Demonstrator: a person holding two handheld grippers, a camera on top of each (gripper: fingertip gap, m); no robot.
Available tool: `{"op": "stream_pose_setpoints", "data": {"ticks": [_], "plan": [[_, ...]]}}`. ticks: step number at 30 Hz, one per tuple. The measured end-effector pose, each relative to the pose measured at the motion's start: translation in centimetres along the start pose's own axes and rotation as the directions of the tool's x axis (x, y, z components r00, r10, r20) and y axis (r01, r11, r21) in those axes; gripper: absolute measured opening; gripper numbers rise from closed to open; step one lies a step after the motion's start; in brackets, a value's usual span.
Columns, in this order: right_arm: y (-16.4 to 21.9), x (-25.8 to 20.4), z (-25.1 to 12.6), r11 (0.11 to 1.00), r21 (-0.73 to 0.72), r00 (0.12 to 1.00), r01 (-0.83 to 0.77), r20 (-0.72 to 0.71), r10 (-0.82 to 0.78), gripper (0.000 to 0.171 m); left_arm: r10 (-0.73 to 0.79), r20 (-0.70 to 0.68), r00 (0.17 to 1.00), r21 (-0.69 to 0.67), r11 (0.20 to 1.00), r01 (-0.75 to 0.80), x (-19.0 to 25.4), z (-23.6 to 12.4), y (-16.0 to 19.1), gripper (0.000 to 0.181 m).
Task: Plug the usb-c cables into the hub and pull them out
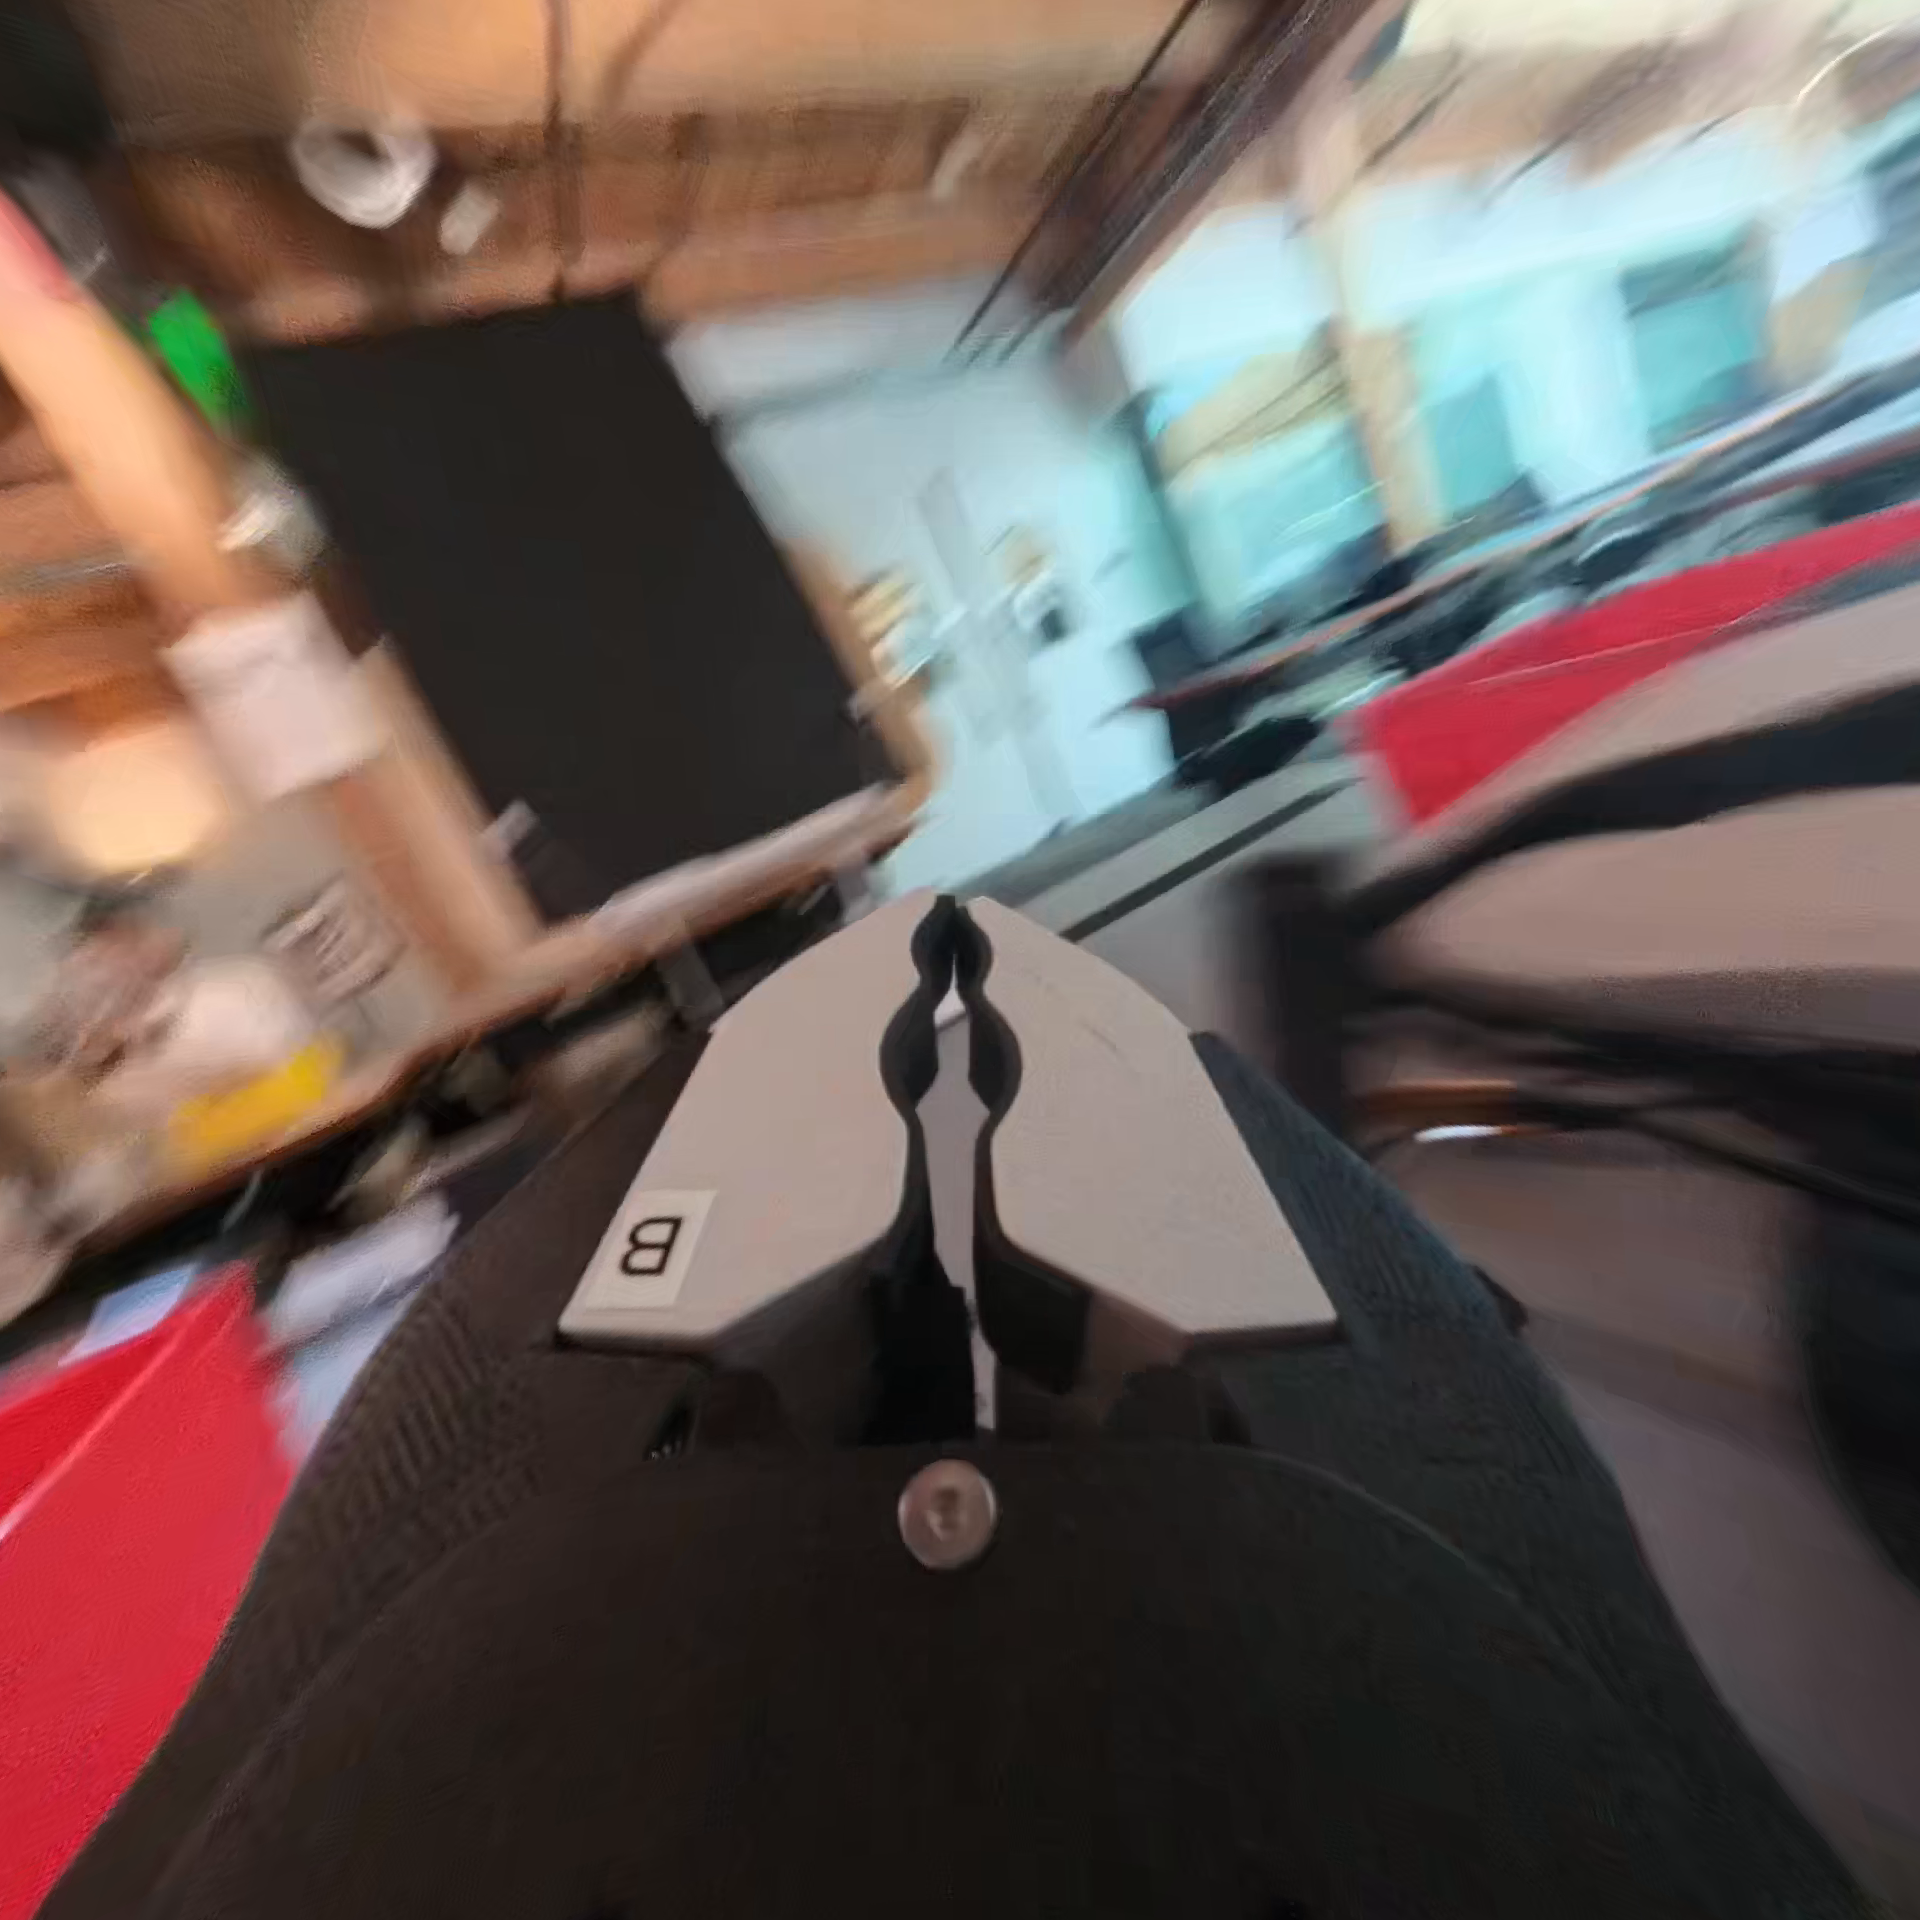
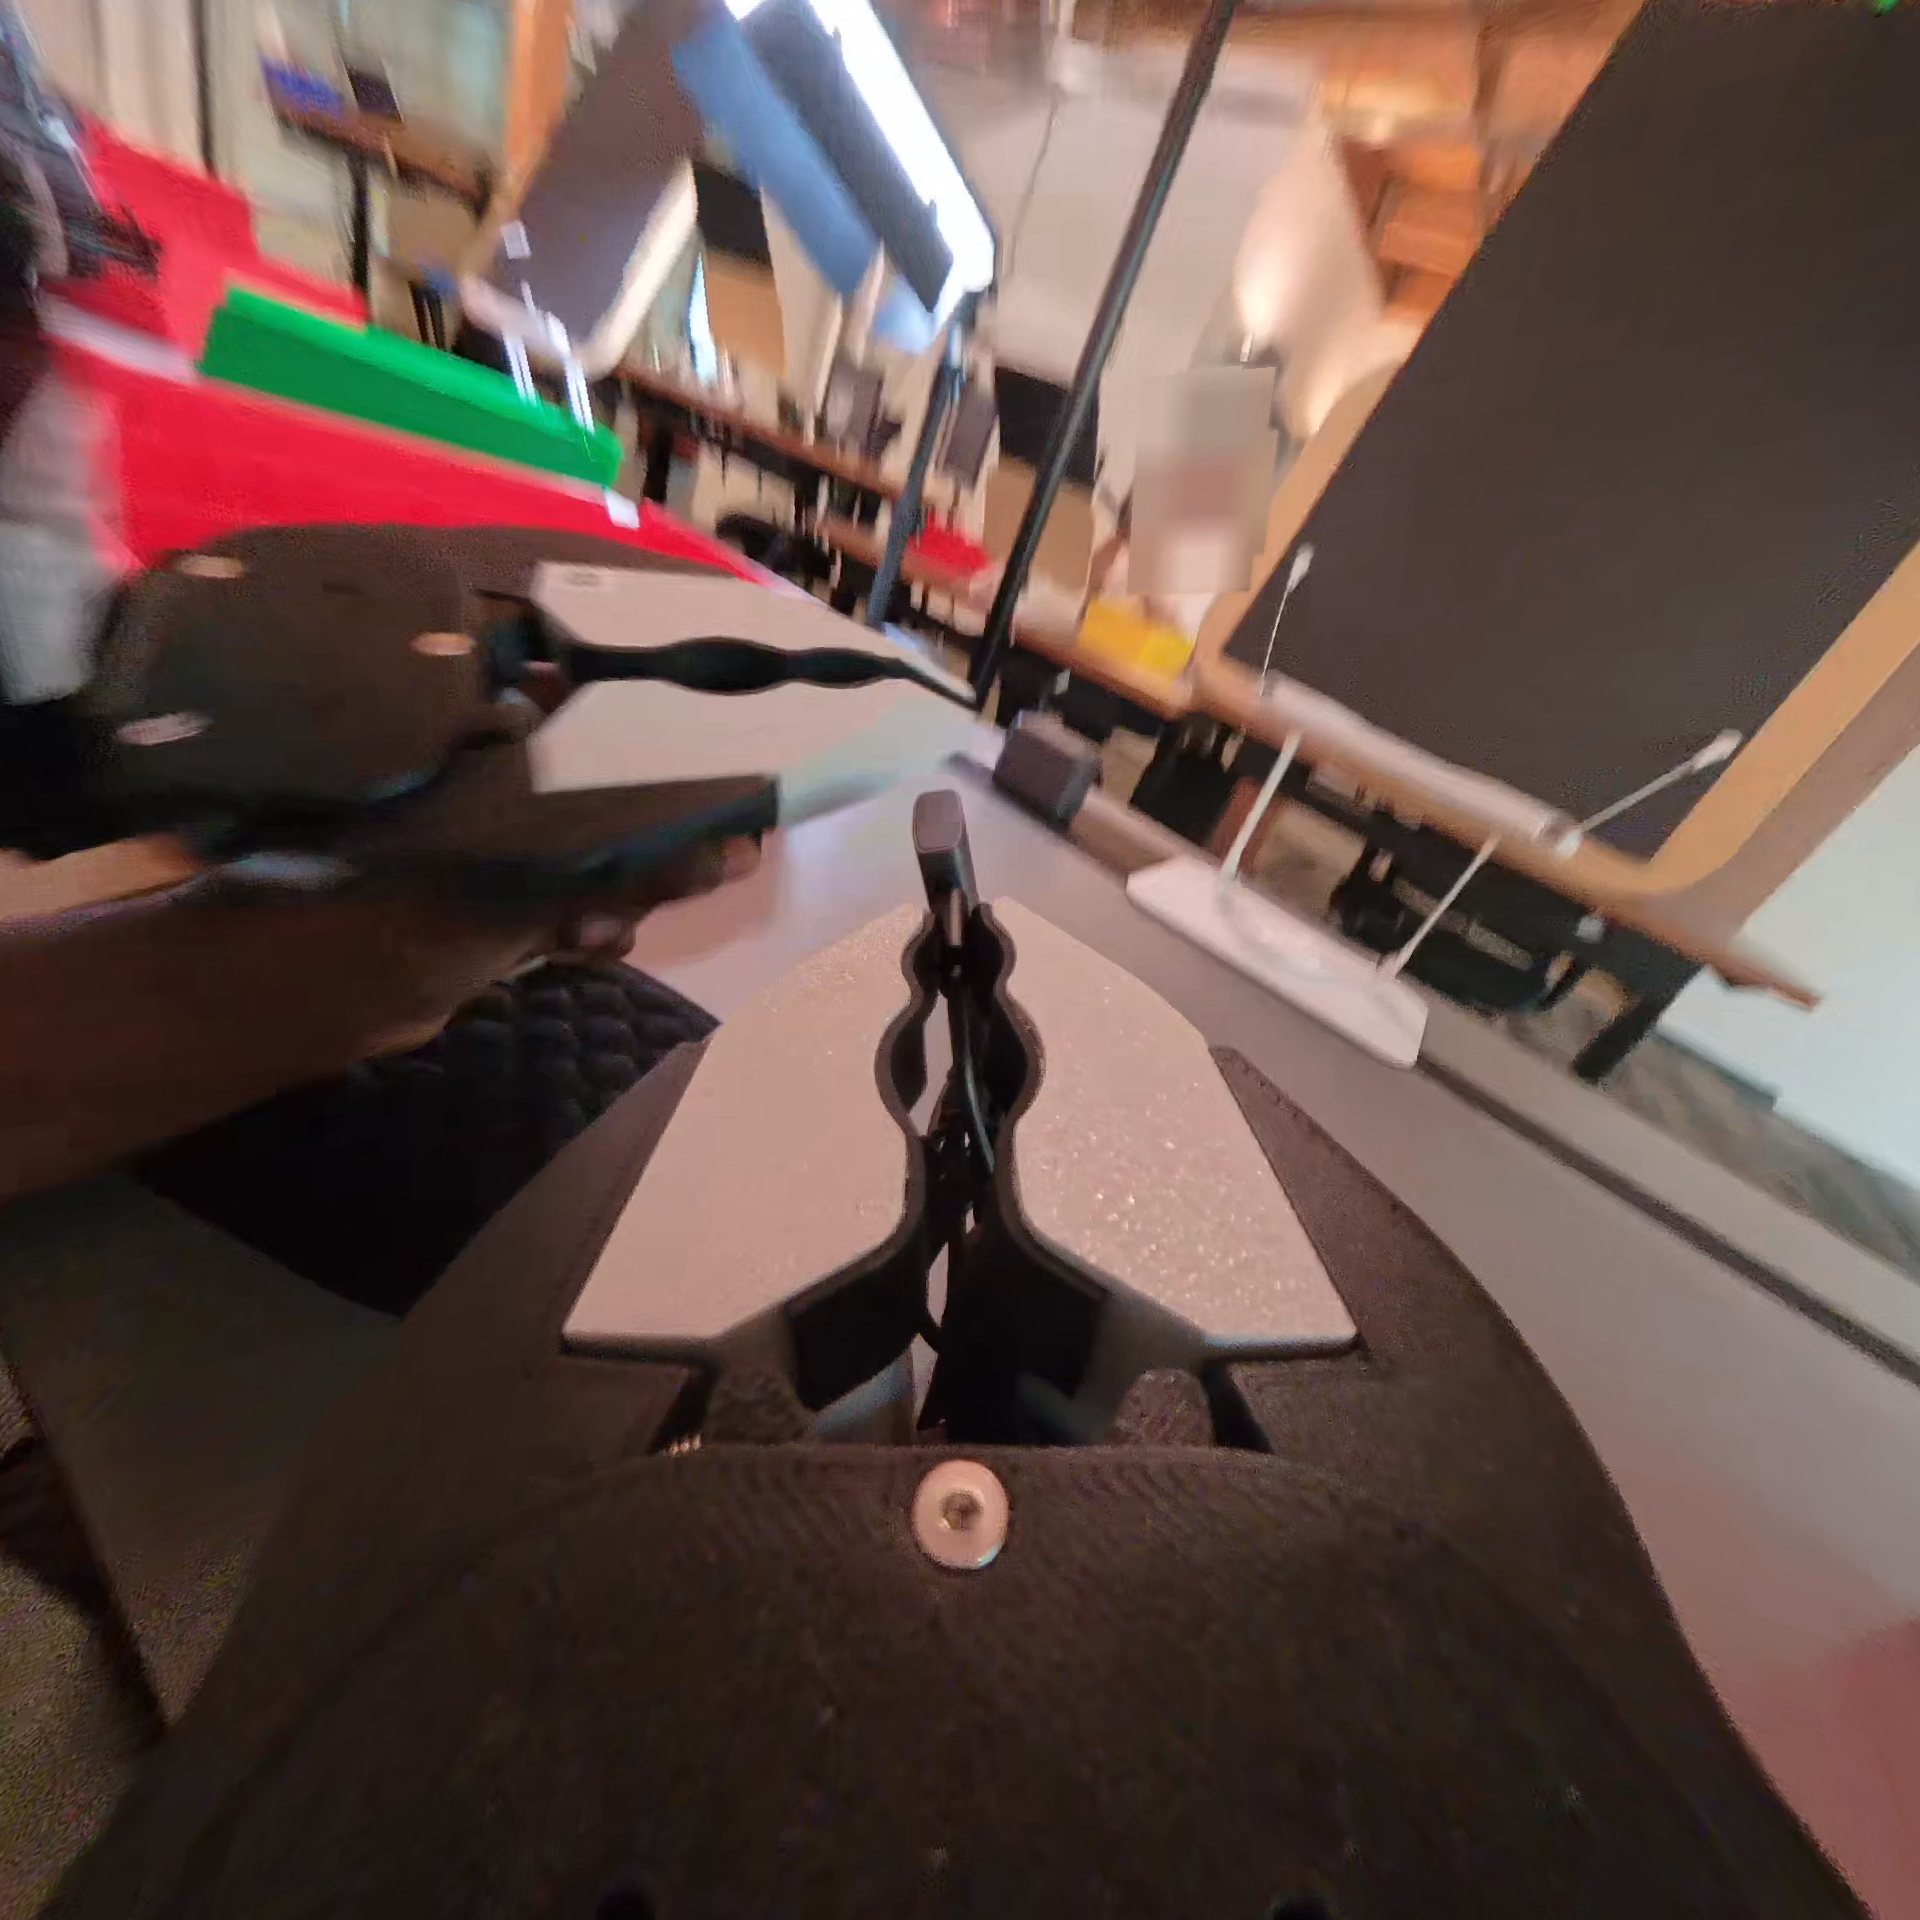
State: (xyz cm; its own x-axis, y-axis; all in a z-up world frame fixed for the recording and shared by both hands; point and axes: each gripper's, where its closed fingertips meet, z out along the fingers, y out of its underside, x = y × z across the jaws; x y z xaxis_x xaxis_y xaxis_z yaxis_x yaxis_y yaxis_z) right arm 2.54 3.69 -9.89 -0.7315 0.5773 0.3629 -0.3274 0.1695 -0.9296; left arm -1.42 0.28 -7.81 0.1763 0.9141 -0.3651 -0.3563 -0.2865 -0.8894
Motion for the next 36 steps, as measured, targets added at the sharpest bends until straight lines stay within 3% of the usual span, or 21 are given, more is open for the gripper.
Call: {"op": "stream_pose_setpoints", "data": {"ticks": [2,4,8,9,13,19,25,36], "plan": [[-0.4,0.5,-1.4,0.999,0.022,0.999,0.038,-0.037,-0.037,0.004,-0.327,-0.03,0.944,0.011,0.945,0.328,-3.8,-0.8,0.4,0.0],[0.4,1.4,-0.9,1.0,-0.015,1.0,0.0,0.008,0.0,0.004,-0.23,-0.204,0.952,0.058,0.967,0.246,-1.2,-1.2,-1.2,0.0],[-0.3,3.2,-0.3,0.998,0.019,0.998,-0.063,-0.011,0.063,0.004,-0.366,-0.328,0.871,0.142,0.892,0.429,1.7,-0.7,-3.8,0.0],[-0.5,3.2,-0.2,0.998,0.024,0.998,-0.059,-0.024,0.06,0.004,-0.391,-0.348,0.852,0.144,0.876,0.461,2.3,-0.5,-4.0,0.025],[-0.5,1.8,0.1,1.0,0.022,1.0,-0.02,-0.019,0.021,0.005,-0.374,-0.379,0.846,0.074,0.9,0.431,4.8,0.4,-3.2,0.039],[-1.1,1.3,0.3,0.999,0.048,1.0,0.012,-0.03,-0.011,0.004,-0.426,-0.442,0.789,0.039,0.87,0.492,5.4,0.0,-2.9,0.024],[-1.4,0.3,0.6,0.994,0.08,0.997,0.077,-0.034,-0.074,0.005,-0.245,-0.377,0.893,0.118,0.944,0.308,4.6,-0.9,-2.9,0.022],[0.6,0.9,0.5,0.99,0.026,0.989,0.139,-0.048,-0.138,0.005,-0.227,-0.371,0.9,0.01,0.969,0.249,5.6,-0.3,-1.0,0.022]]}}
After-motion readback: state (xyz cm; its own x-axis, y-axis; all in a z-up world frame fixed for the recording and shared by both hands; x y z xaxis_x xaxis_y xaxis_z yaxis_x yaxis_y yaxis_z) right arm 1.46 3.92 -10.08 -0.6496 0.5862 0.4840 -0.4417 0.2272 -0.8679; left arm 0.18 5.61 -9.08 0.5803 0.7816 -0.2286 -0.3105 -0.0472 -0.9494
